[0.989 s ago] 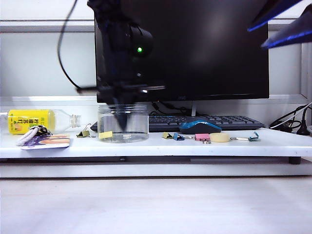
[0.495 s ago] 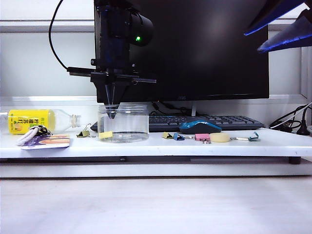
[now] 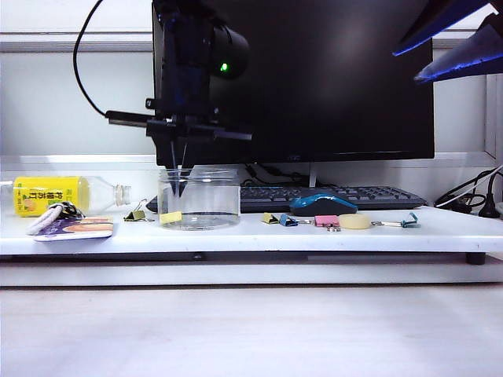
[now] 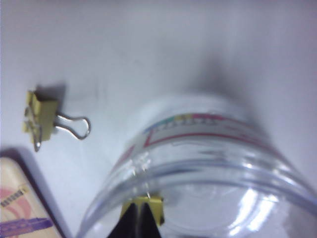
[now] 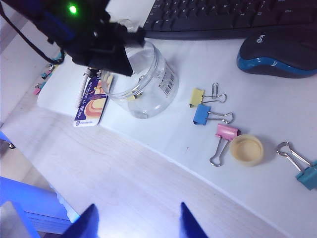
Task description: Take the clips out of the round transparent plastic box and place them on the table.
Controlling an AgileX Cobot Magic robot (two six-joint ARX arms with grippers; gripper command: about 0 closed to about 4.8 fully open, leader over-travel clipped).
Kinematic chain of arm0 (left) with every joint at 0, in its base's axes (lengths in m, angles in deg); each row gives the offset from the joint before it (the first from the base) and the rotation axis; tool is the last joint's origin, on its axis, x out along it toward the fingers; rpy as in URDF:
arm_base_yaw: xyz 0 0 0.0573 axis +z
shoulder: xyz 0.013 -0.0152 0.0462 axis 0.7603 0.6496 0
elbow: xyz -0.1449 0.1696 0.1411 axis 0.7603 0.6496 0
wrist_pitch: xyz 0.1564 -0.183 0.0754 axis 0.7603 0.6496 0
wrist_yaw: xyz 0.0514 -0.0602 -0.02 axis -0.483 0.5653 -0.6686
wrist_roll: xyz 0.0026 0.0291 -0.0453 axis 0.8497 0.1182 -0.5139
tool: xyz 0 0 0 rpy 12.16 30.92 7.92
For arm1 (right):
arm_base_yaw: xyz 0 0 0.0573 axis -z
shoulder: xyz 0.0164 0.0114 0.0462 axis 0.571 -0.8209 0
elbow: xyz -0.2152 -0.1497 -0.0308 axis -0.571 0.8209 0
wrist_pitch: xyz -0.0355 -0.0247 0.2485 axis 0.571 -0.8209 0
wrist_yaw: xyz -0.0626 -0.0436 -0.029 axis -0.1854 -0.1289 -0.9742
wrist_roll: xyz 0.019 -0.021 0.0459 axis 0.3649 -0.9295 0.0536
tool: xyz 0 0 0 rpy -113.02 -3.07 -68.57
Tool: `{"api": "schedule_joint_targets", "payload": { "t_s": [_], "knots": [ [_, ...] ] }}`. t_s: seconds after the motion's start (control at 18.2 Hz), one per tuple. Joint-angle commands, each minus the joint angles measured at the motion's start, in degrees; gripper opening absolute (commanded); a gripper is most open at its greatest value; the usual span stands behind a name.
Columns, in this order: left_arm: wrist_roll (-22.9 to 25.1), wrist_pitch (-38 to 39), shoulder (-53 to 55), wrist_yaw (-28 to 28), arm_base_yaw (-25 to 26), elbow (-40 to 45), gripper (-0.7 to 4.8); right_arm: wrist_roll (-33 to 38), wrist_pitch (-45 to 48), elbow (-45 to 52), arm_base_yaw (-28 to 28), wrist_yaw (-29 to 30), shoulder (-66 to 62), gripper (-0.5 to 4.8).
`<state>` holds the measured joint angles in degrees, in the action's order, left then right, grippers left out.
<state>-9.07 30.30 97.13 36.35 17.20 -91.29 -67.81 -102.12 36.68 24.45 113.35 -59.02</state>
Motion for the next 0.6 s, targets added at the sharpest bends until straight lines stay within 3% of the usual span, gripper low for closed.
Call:
{"api": "schedule_joint_targets", "payload": {
  "t_s": [0.05, 0.6],
  "knots": [
    [-0.39, 0.33, -0.2, -2.19, -0.44, 0.5, 0.21, -0.26, 1.22, -0.13, -0.02, 0.13, 0.11, 2.12],
    [-3.08, 0.35, 1.18, -0.11, -0.46, 1.31, 0.23, -0.24, 1.4, -0.13, -0.02, 0.15, 0.11, 2.12]
  ]
}}
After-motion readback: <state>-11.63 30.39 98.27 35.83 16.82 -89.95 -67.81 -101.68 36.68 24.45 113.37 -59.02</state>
